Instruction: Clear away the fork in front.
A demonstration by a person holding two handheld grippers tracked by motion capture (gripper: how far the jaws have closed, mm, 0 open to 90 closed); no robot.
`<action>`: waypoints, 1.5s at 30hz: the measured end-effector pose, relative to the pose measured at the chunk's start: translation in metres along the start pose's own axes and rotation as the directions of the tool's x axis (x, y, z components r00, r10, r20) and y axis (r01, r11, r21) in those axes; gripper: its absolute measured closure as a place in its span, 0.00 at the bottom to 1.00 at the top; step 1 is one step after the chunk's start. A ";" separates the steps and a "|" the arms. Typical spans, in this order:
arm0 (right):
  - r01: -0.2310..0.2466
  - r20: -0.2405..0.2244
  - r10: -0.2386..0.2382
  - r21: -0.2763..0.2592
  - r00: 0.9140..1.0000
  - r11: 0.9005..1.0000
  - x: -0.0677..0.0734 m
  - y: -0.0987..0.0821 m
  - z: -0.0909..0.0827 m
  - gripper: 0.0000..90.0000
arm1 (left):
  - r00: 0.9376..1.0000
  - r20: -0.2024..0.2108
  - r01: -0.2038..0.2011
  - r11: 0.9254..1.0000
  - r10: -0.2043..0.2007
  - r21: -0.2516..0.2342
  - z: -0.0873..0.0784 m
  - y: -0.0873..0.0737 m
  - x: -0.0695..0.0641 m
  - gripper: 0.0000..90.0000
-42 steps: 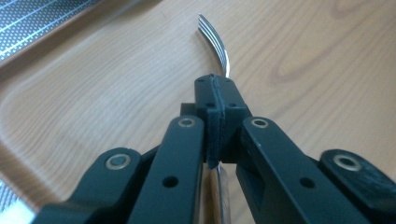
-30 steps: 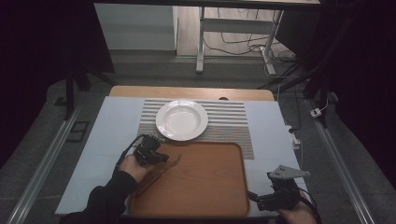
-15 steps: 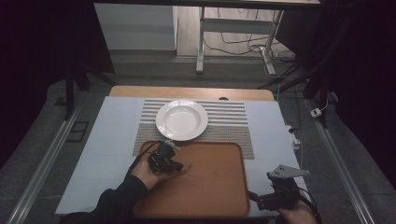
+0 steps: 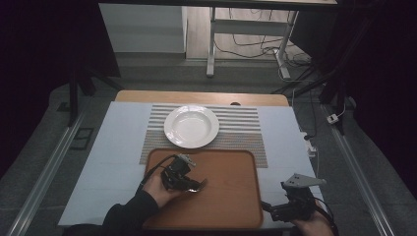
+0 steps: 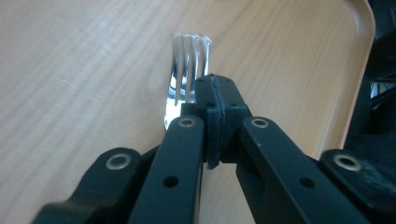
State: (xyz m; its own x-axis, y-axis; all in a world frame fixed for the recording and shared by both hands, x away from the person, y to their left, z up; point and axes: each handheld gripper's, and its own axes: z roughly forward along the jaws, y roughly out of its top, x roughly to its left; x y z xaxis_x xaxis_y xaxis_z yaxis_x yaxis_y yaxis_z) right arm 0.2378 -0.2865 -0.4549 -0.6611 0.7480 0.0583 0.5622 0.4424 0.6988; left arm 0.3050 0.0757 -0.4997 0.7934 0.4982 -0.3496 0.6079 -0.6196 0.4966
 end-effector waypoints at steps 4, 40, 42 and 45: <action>0.001 0.000 -0.001 0.001 1.000 1.000 0.000 0.000 0.000 0.01 | 1.000 0.019 -0.014 1.000 0.013 0.018 0.005 -0.001 -0.006 0.99; -0.006 -0.003 0.006 -0.007 1.000 1.000 0.000 0.000 -0.001 0.01 | 0.944 -0.245 0.225 0.974 -0.222 -0.015 -0.030 -0.030 0.066 0.99; -0.007 -0.003 0.007 -0.006 1.000 1.000 -0.001 0.000 -0.001 0.01 | 0.940 -0.253 0.233 0.972 -0.230 -0.019 -0.032 -0.032 0.069 0.99; -0.007 -0.002 0.007 -0.007 1.000 1.000 0.000 0.000 -0.001 0.01 | 0.933 -0.266 0.245 0.969 -0.244 -0.027 -0.035 -0.034 0.073 0.99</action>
State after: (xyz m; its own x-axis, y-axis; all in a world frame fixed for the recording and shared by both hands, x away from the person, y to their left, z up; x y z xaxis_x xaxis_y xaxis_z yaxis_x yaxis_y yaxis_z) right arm 0.2375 -0.2873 -0.4546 -0.6580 0.7503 0.0642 0.5634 0.4339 0.7031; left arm 0.3411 0.1538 -0.5141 0.5837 0.7770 -0.2357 0.7830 -0.4617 0.4168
